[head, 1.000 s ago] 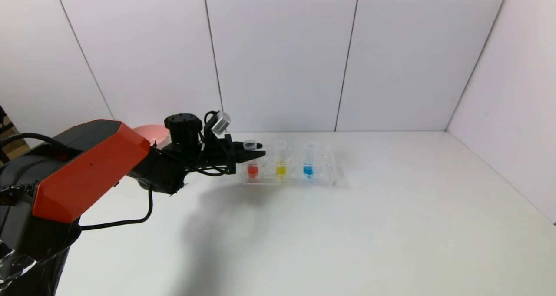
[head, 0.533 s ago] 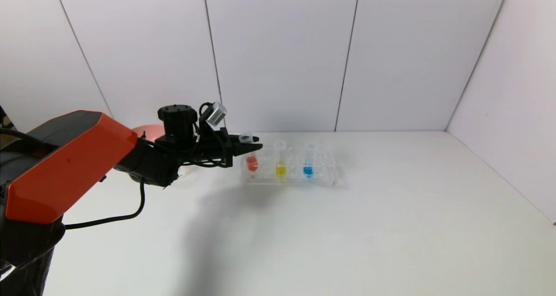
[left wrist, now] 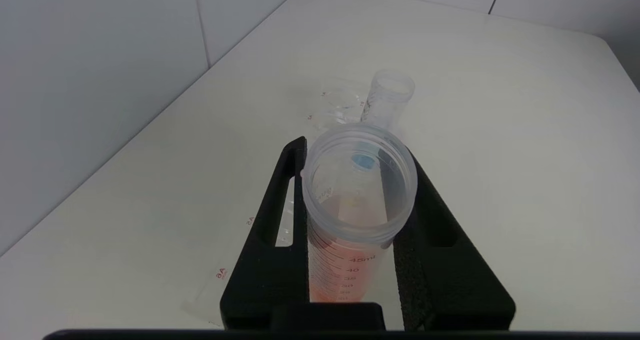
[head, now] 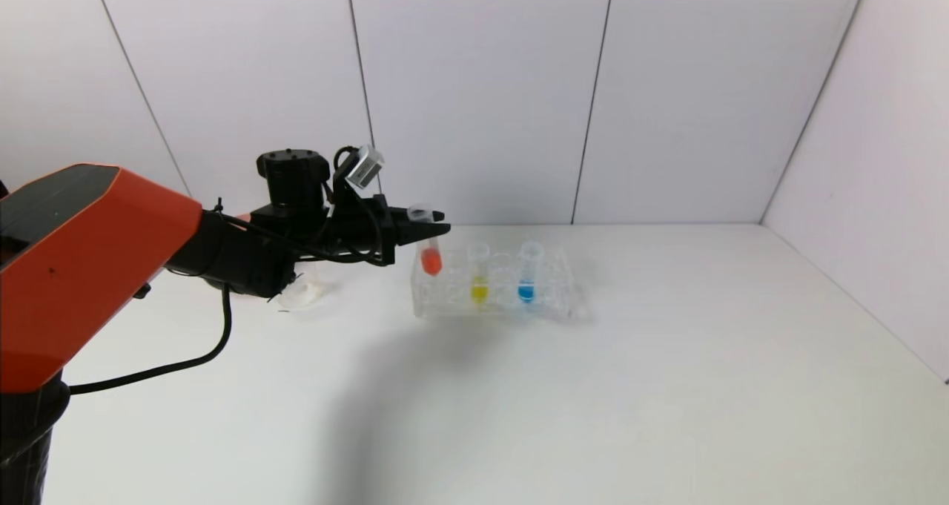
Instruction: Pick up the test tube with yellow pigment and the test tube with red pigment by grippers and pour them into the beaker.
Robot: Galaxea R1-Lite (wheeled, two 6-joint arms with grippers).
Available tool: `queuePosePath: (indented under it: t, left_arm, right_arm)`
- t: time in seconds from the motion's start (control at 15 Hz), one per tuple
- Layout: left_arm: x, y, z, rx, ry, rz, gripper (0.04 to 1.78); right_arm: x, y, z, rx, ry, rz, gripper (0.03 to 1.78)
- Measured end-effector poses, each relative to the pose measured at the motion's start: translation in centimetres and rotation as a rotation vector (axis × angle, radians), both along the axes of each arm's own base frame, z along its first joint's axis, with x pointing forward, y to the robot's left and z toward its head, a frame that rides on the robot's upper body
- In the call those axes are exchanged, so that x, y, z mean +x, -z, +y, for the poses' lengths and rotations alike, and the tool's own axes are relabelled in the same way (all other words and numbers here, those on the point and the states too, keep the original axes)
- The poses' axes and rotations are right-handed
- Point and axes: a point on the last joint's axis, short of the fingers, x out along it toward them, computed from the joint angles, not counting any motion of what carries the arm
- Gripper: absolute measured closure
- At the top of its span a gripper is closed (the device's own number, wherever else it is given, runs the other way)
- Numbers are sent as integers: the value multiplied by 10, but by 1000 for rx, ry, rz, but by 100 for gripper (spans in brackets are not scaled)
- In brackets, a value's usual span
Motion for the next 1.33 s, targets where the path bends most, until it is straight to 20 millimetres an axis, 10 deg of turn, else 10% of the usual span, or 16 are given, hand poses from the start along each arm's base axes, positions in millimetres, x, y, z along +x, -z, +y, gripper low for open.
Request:
queuePosePath:
  t: [0.53, 1.33]
  left_arm:
    - [-11, -39, 3, -4, -49, -31, 133]
    - [-75, -132, 61, -3, -671, -34, 133]
  right_arm:
    - [0, 0, 0, 0, 0, 0, 170]
    - [0, 0, 0, 0, 0, 0, 170]
